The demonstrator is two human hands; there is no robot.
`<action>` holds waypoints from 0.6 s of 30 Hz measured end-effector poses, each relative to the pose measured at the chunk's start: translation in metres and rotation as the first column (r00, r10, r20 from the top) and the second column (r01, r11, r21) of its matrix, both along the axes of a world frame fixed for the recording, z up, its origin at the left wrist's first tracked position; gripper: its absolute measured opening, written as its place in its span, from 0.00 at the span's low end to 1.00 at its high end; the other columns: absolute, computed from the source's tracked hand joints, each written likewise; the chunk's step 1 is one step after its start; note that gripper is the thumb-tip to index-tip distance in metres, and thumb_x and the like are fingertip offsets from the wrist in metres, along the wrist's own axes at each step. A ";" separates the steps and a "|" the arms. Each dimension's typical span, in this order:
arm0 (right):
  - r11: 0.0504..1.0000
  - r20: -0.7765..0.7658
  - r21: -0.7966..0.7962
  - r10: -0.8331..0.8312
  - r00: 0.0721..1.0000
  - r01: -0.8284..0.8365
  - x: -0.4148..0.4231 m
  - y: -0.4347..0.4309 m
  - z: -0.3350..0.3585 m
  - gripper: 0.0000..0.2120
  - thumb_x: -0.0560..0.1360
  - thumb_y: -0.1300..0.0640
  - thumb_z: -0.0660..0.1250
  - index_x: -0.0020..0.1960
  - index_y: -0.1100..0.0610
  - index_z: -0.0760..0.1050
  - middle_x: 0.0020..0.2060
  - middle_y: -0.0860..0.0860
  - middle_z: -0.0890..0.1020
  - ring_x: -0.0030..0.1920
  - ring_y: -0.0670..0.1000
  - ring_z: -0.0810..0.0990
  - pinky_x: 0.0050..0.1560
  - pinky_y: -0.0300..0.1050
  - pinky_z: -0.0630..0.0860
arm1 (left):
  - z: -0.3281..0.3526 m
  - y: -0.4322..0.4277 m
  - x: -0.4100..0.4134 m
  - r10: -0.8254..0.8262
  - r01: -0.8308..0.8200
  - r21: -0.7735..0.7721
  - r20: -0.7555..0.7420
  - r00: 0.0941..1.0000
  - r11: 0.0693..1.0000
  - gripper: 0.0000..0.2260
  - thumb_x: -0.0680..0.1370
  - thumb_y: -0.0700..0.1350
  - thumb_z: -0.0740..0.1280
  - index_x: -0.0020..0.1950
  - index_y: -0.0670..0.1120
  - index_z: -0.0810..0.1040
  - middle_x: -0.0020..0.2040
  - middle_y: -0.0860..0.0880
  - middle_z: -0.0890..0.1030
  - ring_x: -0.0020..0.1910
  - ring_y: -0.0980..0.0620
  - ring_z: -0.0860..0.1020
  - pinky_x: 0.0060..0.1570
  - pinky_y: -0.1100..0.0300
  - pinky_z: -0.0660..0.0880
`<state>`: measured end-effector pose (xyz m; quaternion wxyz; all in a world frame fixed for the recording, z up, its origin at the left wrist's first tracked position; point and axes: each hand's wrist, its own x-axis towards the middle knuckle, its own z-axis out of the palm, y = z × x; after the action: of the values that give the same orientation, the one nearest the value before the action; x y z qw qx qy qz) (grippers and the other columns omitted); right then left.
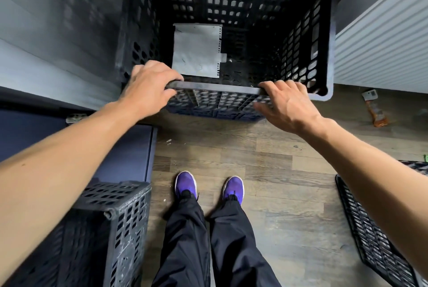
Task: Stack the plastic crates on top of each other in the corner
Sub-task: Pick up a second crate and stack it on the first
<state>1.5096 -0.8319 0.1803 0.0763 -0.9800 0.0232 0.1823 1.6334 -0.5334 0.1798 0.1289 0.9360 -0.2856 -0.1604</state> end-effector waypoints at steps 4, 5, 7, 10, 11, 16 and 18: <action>0.999 0.014 0.049 0.021 1.000 -0.021 0.019 0.039 -0.003 0.25 0.78 0.41 0.59 0.69 0.55 0.67 0.58 0.58 0.77 0.58 0.61 0.73 0.62 0.58 0.65 | 0.001 0.050 0.013 0.040 -0.040 -0.005 0.030 0.999 0.999 0.15 0.75 0.41 0.71 0.62 0.46 0.80 0.58 0.45 0.79 0.65 0.43 0.69 0.63 0.47 0.65; 0.998 0.018 0.060 0.034 0.999 -0.035 0.025 0.048 -0.003 0.24 0.78 0.42 0.60 0.68 0.55 0.67 0.58 0.58 0.77 0.58 0.61 0.73 0.62 0.58 0.65 | 0.000 0.058 0.016 0.025 -0.025 -0.015 0.034 0.999 1.000 0.15 0.75 0.40 0.71 0.62 0.45 0.80 0.58 0.45 0.80 0.65 0.43 0.70 0.64 0.49 0.65; 0.995 0.022 0.082 0.061 0.998 -0.063 0.035 0.067 -0.003 0.22 0.78 0.44 0.60 0.68 0.54 0.68 0.58 0.57 0.78 0.59 0.61 0.73 0.62 0.57 0.65 | -0.001 0.066 0.020 -0.043 0.044 -0.015 0.033 0.999 0.999 0.15 0.75 0.38 0.71 0.62 0.43 0.79 0.57 0.44 0.80 0.63 0.43 0.71 0.64 0.49 0.67; 0.989 -0.016 0.104 0.107 0.994 -0.105 0.053 0.096 -0.001 0.20 0.79 0.46 0.61 0.66 0.55 0.68 0.58 0.57 0.77 0.60 0.60 0.73 0.59 0.57 0.66 | -0.003 0.070 0.027 -0.073 0.073 -0.027 0.022 0.997 0.997 0.15 0.75 0.37 0.70 0.62 0.45 0.79 0.56 0.45 0.81 0.61 0.43 0.74 0.63 0.47 0.70; 0.988 -0.036 0.108 0.117 0.992 -0.113 0.060 0.104 -0.002 0.18 0.79 0.46 0.61 0.65 0.55 0.68 0.57 0.57 0.77 0.59 0.61 0.73 0.57 0.56 0.67 | -0.004 0.070 0.029 -0.072 0.073 -0.022 0.025 0.997 0.997 0.15 0.76 0.38 0.70 0.61 0.46 0.79 0.55 0.46 0.82 0.59 0.43 0.74 0.61 0.46 0.70; 0.989 -0.036 0.062 0.137 0.990 -0.135 0.082 0.123 -0.015 0.12 0.81 0.48 0.57 0.58 0.55 0.69 0.52 0.57 0.80 0.54 0.62 0.76 0.45 0.53 0.64 | -0.018 0.056 0.030 -0.008 0.006 0.134 0.019 1.000 0.991 0.09 0.78 0.53 0.67 0.57 0.53 0.79 0.48 0.47 0.78 0.53 0.42 0.72 0.56 0.48 0.69; 0.988 -0.016 0.041 0.149 0.989 -0.148 0.082 0.120 -0.018 0.11 0.81 0.49 0.56 0.57 0.54 0.69 0.50 0.56 0.81 0.51 0.62 0.78 0.42 0.51 0.65 | -0.025 0.046 0.027 0.018 -0.028 0.180 0.058 0.998 0.983 0.10 0.78 0.58 0.64 0.51 0.54 0.79 0.44 0.50 0.76 0.51 0.45 0.69 0.52 0.50 0.67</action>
<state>1.5914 -0.7117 0.1626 0.0815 -0.9755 -0.0529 0.1972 1.6605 -0.4870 0.1545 0.0370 0.9512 -0.2626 -0.1577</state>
